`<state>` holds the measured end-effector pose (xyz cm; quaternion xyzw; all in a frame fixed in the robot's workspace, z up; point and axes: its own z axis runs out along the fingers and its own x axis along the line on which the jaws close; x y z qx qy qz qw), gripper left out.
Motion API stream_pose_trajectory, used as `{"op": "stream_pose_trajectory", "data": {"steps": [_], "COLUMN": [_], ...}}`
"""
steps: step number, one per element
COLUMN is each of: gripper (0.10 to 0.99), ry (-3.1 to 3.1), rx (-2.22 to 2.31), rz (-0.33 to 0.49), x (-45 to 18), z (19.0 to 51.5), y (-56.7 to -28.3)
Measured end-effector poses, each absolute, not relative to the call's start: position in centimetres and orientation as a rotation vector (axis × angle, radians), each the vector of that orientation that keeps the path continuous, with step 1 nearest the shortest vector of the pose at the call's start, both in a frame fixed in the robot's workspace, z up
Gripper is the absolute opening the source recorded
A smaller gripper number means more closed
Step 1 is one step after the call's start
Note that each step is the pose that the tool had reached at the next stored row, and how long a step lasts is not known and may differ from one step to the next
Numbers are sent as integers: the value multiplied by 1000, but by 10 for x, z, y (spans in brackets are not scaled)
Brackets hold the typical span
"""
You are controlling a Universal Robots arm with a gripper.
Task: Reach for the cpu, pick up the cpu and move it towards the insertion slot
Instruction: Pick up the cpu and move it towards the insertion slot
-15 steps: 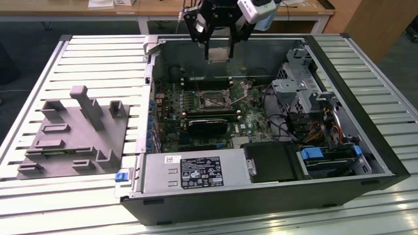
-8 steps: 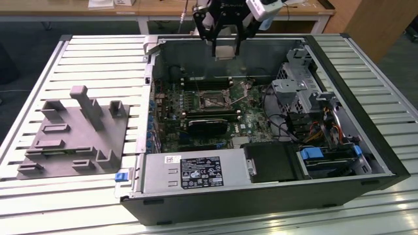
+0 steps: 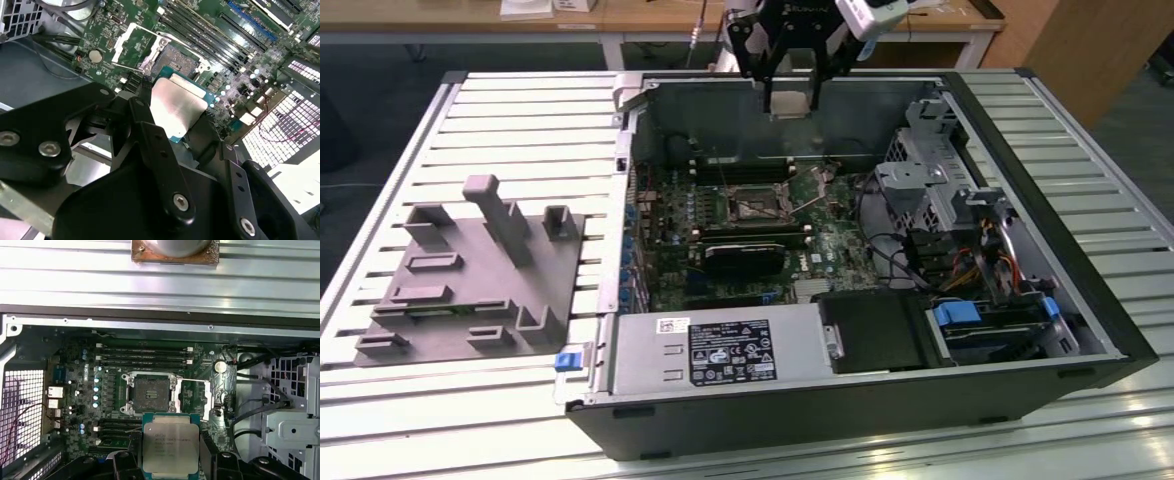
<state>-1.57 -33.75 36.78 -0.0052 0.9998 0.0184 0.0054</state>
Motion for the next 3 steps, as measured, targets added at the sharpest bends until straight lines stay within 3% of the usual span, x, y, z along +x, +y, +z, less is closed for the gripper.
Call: {"op": "stream_pose_trajectory", "data": {"steps": [3], "gripper": [541], "ry": [3130], "rx": [-16], "rz": [58], "x": [-16], "z": [368], "y": [-338]}}
